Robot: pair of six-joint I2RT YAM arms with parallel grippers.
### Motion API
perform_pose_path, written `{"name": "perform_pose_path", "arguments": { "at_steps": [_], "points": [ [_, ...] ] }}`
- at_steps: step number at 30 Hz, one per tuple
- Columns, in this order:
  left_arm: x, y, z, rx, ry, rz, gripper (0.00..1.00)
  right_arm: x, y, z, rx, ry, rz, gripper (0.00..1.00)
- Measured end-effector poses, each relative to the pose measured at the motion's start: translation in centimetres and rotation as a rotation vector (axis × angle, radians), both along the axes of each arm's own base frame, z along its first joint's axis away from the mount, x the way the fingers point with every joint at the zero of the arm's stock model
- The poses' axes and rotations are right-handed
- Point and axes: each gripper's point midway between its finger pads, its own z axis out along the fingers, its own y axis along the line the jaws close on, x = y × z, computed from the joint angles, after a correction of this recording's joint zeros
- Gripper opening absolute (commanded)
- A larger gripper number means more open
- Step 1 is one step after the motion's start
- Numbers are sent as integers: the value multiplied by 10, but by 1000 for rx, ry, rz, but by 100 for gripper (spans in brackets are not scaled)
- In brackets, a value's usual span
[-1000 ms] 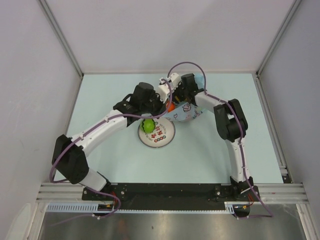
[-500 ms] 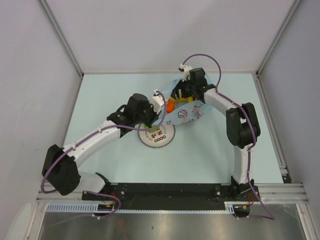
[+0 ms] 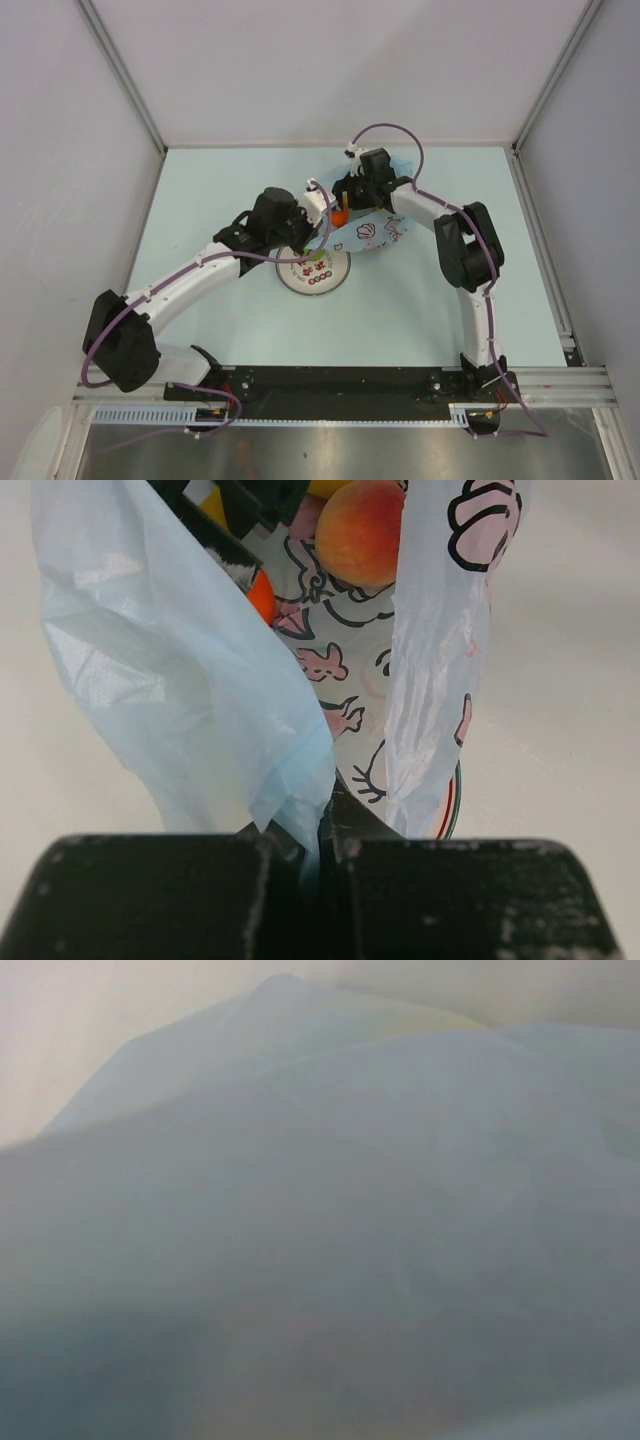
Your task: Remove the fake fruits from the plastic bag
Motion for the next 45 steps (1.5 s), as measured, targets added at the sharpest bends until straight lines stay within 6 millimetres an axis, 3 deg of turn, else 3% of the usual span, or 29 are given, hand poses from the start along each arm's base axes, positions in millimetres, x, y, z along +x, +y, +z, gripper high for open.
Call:
{"name": "perform_pose_path", "arguments": {
  "at_steps": [4,6,7,10,13,16,18,20,25,28,29,31,32,35,38,41,42,45],
  "points": [
    [-1,-1,0,-4,4,-9,0,16,11,-17,-7,12,-20,88],
    [-2,-2,0,-7,7,-14,0,20,16,-26,-9,20,-17,73],
    [-2,-2,-1,-6,8,-14,0,21,19,-32,-10,26,-15,59],
    [-2,-3,-4,-3,16,-13,0,20,22,-37,-12,32,-2,40],
    [0,-4,-6,-3,24,-9,0,21,17,-36,-18,30,0,32],
    [2,-6,-6,-7,29,-4,0,16,3,-30,-19,39,1,31],
    [6,-9,-6,-12,34,4,0,8,-12,-15,-1,51,8,31],
    [12,-13,-4,-24,36,16,0,4,-29,15,30,30,16,31],
    [35,-26,4,-73,51,64,1,-6,-62,128,135,-143,70,31],
    [55,-31,16,-103,39,97,19,-29,-68,176,168,-243,139,31],
    [60,-32,21,-115,32,105,44,-41,-67,187,172,-269,172,31],
    [71,-32,34,-143,20,127,60,-66,-61,200,173,-304,243,31],
    [74,-32,40,-152,11,133,73,-78,-57,205,170,-319,278,31],
    [87,-25,63,-204,-7,177,85,-111,-40,208,142,-353,392,31],
    [96,-12,77,-237,-20,218,89,-149,-17,206,92,-397,528,31],
    [99,15,94,-268,-30,278,91,-199,10,201,36,-454,701,31],
    [99,26,102,-280,-43,298,91,-225,25,198,14,-485,786,31],
    [82,59,129,-324,-94,344,92,-275,49,186,-20,-523,954,31]
  ]
}}
